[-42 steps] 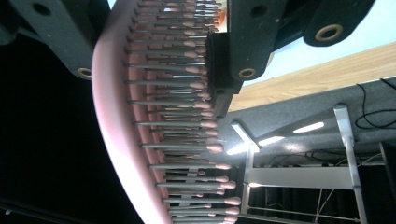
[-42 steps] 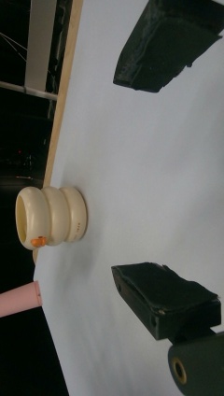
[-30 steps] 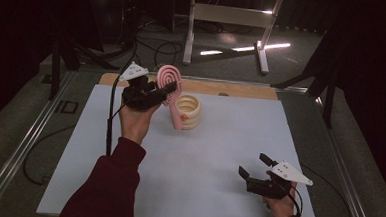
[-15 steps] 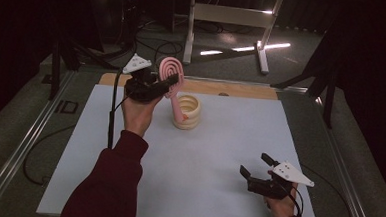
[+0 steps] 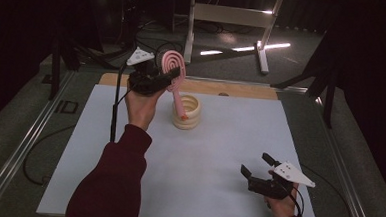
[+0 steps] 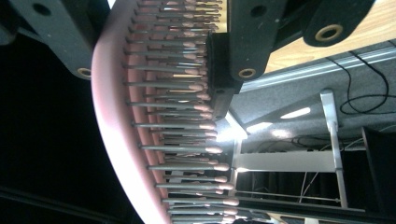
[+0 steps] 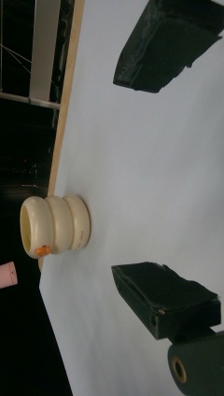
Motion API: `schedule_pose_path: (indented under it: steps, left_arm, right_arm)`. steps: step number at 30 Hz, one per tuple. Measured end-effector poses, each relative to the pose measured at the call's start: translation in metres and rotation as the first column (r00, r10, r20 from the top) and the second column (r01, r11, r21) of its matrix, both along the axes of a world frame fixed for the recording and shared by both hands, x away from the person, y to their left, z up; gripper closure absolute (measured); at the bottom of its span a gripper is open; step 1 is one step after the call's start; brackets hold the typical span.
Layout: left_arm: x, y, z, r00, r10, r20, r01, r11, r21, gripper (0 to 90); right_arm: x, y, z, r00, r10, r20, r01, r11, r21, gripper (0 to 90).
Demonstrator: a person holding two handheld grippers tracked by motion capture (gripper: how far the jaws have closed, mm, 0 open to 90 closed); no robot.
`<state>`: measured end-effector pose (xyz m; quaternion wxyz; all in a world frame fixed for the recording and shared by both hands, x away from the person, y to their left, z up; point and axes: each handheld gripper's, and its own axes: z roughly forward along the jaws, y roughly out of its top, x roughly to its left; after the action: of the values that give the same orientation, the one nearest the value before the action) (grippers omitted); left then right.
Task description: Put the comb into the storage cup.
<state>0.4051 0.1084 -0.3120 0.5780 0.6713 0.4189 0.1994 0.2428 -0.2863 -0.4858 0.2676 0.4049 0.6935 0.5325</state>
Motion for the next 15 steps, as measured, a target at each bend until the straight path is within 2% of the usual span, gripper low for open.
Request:
schedule_pose_path:
  steps: [4, 15]
  left_arm:
    - [0.001, -0.002, 0.002, 1.0, 0.003, 0.008, -0.003, 0.9999, -0.011, 64.4]
    - [0.014, -0.008, 0.006, 0.9995, 0.026, 0.019, -0.026, 0.9996, 0.005, 64.5]
  right_arm:
    - [0.0, 0.0, 0.0, 1.0, -0.002, 0.001, 0.002, 1.0, 0.0, 8.6]
    - [0.0, 0.002, 0.001, 1.0, 0.007, 0.0, -0.007, 1.0, 0.007, 8.6]
